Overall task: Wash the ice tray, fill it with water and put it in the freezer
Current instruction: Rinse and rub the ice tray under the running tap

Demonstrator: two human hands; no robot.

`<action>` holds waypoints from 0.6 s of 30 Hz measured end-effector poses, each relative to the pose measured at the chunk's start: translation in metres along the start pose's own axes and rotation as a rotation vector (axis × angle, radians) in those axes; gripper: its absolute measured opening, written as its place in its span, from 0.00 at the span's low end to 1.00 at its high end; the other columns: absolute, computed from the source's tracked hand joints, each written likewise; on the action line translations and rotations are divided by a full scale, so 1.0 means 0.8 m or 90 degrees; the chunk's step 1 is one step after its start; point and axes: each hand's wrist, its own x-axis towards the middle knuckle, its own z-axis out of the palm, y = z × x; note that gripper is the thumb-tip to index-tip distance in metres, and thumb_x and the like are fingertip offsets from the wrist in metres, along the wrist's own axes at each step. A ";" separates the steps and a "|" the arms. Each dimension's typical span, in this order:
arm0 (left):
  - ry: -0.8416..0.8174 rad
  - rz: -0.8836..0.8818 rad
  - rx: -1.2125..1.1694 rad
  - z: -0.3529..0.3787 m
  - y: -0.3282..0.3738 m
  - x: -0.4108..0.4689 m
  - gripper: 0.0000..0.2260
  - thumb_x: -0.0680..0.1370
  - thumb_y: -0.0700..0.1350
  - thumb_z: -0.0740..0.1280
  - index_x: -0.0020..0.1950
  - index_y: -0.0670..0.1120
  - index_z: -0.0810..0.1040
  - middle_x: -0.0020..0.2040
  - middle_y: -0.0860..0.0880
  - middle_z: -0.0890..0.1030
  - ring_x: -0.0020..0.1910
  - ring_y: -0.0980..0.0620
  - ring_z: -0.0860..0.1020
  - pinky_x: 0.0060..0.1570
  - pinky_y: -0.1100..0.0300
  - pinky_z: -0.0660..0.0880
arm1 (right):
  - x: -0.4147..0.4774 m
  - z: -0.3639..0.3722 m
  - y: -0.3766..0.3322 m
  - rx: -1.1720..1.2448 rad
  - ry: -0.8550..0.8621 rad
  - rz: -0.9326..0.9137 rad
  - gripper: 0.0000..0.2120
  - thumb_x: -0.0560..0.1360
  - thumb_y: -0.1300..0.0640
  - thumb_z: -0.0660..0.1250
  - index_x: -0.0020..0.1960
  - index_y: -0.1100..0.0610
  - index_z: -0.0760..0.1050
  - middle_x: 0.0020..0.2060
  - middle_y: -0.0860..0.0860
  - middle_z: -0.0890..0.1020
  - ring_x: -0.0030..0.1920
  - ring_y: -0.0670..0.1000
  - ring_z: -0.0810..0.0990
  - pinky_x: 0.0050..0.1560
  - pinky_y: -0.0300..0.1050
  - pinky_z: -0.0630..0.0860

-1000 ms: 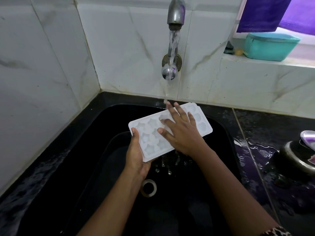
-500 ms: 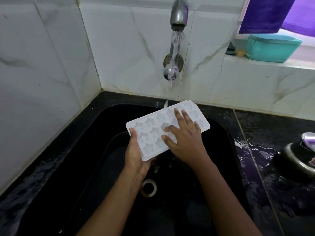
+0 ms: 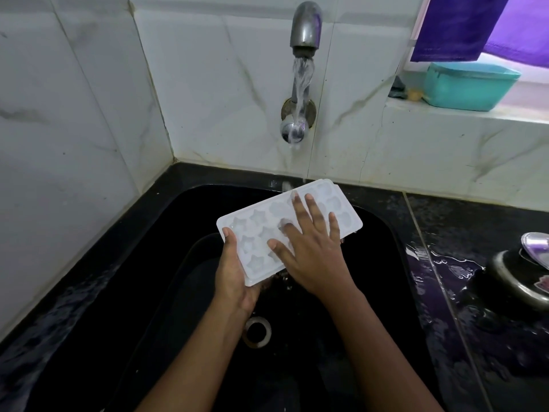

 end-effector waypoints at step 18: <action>0.008 0.007 0.016 0.000 -0.002 -0.002 0.29 0.79 0.64 0.53 0.66 0.44 0.76 0.59 0.41 0.82 0.58 0.42 0.81 0.59 0.45 0.75 | -0.001 -0.001 -0.001 0.018 -0.027 0.000 0.33 0.73 0.32 0.39 0.62 0.48 0.72 0.76 0.46 0.40 0.73 0.44 0.31 0.71 0.58 0.36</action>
